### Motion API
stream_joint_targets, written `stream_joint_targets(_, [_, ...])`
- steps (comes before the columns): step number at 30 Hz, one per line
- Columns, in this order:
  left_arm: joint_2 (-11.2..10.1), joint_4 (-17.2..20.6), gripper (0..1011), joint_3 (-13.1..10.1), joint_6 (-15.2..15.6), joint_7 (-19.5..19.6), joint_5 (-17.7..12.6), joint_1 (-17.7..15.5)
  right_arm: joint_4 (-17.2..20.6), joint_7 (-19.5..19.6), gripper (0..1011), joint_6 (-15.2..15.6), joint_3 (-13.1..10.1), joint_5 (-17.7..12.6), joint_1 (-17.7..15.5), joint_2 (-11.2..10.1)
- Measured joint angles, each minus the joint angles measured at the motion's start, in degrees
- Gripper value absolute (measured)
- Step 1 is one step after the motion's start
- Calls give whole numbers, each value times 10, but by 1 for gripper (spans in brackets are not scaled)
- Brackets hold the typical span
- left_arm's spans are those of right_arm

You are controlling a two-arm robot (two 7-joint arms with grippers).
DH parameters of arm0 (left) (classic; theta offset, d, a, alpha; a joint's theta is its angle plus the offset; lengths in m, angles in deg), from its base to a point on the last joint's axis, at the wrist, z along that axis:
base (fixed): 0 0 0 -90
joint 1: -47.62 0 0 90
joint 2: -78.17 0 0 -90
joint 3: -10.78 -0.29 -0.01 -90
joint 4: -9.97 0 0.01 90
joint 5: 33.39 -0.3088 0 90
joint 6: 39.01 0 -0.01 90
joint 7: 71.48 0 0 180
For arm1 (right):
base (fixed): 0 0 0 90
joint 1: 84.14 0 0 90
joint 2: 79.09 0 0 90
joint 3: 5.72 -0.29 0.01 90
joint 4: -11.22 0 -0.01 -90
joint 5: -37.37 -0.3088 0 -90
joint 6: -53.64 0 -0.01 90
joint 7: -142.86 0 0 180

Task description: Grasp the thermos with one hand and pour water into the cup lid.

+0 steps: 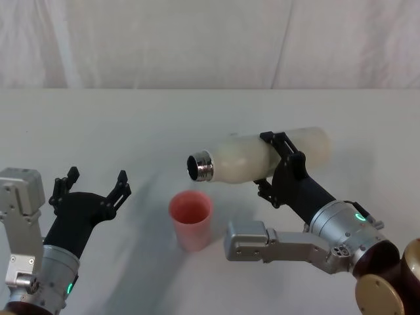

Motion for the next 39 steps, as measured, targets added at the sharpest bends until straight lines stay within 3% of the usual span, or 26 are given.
stream_joint_targets(39, [0, 0, 1001, 0, 0, 0, 0, 0, 7, 8, 951, 5, 18, 44, -2, -16])
